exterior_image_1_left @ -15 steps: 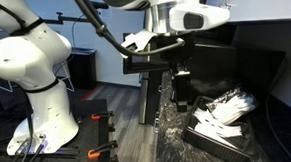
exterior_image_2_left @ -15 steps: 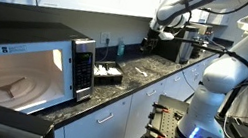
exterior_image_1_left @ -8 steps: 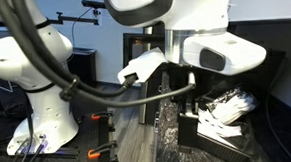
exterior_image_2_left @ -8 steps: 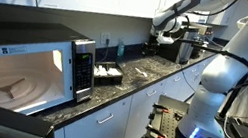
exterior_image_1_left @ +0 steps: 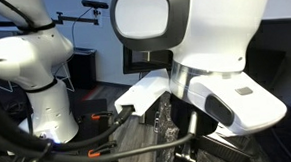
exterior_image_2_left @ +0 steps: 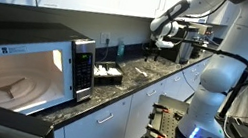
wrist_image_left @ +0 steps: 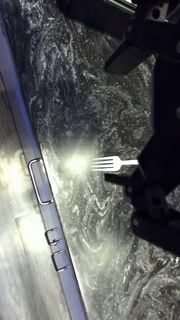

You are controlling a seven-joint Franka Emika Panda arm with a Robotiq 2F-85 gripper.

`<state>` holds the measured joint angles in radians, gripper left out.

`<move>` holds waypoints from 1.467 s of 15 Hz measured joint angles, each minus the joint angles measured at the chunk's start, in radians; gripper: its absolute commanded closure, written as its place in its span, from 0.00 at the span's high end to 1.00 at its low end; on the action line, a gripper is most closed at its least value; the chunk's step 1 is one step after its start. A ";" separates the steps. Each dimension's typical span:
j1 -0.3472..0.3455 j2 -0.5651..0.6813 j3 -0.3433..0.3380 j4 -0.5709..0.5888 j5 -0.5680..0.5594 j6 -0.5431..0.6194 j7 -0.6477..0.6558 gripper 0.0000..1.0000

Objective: Turn the folk on the counter

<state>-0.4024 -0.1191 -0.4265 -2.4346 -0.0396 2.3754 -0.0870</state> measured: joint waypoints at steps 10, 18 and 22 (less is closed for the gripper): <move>-0.025 0.109 -0.015 0.002 0.048 0.018 0.000 1.00; -0.018 0.147 0.006 0.003 0.061 0.150 0.044 1.00; -0.013 0.148 0.009 0.002 0.061 0.159 0.053 1.00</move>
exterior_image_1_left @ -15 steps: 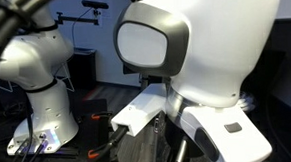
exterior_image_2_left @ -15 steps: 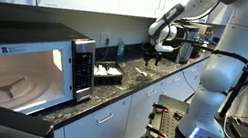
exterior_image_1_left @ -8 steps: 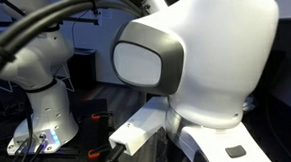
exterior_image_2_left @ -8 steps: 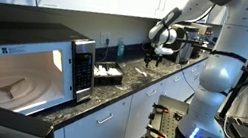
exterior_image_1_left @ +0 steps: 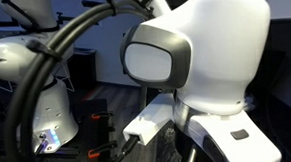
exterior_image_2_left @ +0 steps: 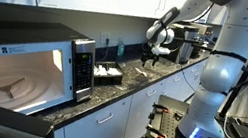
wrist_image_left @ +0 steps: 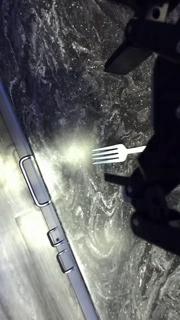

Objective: Turn the folk on the counter

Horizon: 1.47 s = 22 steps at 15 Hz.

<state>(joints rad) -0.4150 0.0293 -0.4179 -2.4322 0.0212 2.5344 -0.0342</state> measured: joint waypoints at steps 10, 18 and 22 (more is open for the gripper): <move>-0.024 0.156 0.008 0.040 0.149 0.248 -0.028 1.00; -0.098 0.340 0.058 0.186 0.221 0.256 -0.058 0.80; -0.109 0.399 0.070 0.257 0.217 0.256 -0.058 0.68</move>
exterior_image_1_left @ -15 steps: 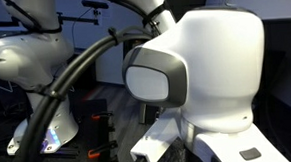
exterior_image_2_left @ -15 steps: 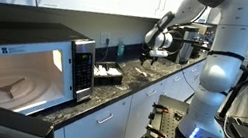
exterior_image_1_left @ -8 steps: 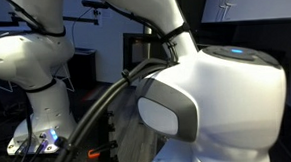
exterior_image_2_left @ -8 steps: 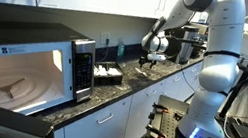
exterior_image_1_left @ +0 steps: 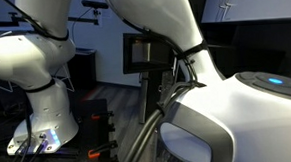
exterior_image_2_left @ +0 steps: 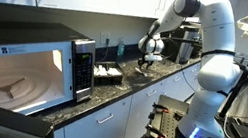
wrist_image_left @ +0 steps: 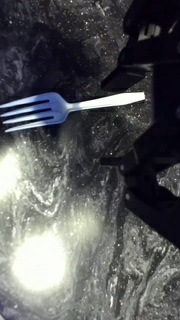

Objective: Turn the folk on the counter

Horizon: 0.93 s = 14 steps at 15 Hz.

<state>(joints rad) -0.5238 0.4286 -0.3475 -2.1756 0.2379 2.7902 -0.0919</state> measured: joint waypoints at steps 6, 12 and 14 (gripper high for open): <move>0.000 0.048 0.014 0.052 -0.006 0.000 0.000 0.77; -0.001 0.067 0.046 0.071 -0.006 0.000 0.000 0.56; -0.001 0.069 0.052 0.073 -0.006 0.000 0.000 0.49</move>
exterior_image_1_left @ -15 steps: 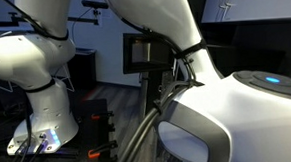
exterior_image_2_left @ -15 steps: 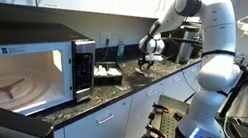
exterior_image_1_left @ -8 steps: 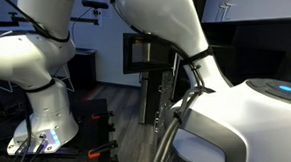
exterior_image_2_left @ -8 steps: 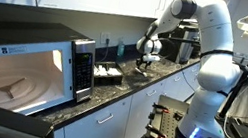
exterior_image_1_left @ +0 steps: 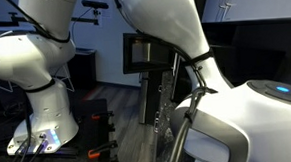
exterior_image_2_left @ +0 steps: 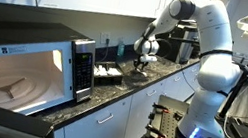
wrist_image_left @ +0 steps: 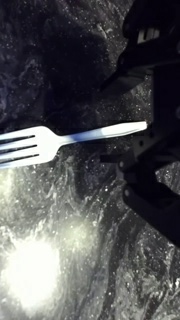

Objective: Turn the folk on the counter

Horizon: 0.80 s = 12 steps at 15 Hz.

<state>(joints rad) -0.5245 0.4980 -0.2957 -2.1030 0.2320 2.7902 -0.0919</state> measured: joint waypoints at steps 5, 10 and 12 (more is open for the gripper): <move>-0.002 0.003 0.001 0.001 0.000 0.000 0.000 0.43; -0.008 0.005 0.001 0.001 0.000 0.000 0.000 0.47; -0.010 0.007 0.001 0.001 0.000 0.000 0.000 0.41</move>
<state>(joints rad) -0.5347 0.5050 -0.2948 -2.1021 0.2319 2.7902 -0.0921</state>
